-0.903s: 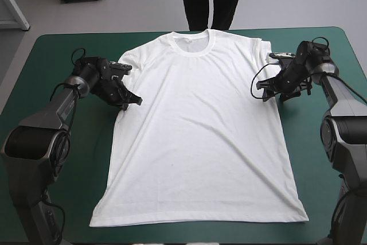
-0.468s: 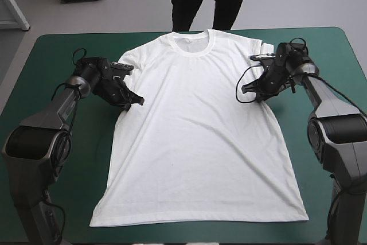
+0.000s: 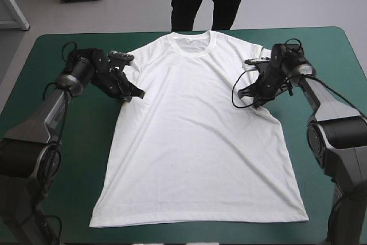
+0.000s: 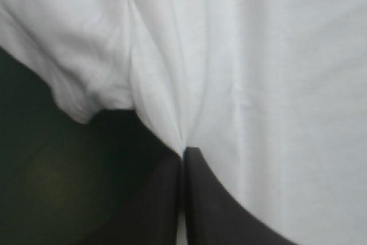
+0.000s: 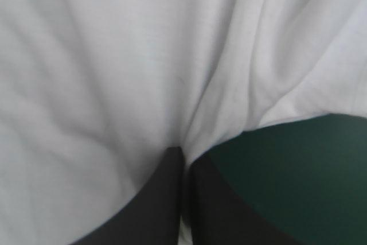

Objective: Fold the cloth

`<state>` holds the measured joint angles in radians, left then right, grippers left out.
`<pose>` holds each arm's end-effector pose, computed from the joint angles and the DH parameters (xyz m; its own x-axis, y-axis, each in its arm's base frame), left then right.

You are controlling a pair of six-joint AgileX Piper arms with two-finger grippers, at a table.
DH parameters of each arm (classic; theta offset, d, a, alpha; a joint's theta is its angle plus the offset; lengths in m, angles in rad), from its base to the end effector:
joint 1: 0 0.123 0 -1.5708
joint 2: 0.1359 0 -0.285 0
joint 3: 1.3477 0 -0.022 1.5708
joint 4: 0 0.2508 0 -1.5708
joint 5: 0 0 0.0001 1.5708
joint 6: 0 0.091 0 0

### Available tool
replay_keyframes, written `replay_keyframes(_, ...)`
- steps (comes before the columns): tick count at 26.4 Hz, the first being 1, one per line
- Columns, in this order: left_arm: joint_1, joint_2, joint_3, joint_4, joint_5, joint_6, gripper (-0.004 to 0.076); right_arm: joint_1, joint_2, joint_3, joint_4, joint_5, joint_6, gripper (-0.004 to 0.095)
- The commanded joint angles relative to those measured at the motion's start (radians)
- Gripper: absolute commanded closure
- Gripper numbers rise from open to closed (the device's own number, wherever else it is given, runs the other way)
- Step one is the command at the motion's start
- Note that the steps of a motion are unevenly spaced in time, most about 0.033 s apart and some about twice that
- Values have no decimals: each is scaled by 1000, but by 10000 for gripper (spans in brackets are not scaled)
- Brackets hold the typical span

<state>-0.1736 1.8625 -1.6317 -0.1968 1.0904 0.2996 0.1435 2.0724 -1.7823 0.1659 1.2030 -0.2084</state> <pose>0.3910 -0.0846 0.2838 -0.8601 0.3570 -0.3644 0.4141 0.9058 -0.0900 0.4283 0.0761 0.2344 -0.9402 -0.2833 -0.1893 -0.3093 0.9427 0.1253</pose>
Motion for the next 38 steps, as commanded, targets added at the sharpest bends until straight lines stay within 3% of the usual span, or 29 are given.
replay_keyframes(1, -3, -132, -51, 20, 48, -7, 746, -19, -179, -23, -6, 45, -1, 917)
replay_keyframes(6, -3, -265, -55, 56, 118, -7, 746, -68, -303, -23, -6, 44, 16, 919)
replay_keyframes(23, -3, -684, -174, 107, 68, -5, 746, -90, -739, -23, -6, 33, 23, 919)
replay_keyframes(26, -3, -693, -236, 100, 43, -4, 746, -90, -803, -23, -6, -11, 23, 919)
replay_keyframes(31, -3, -630, -351, 86, -124, 2, 746, -90, -833, -41, -7, -260, 19, 921)
replay_keyframes(38, -3, -467, -424, 86, -258, 6, 746, -90, -623, -271, -33, -336, 17, 921)
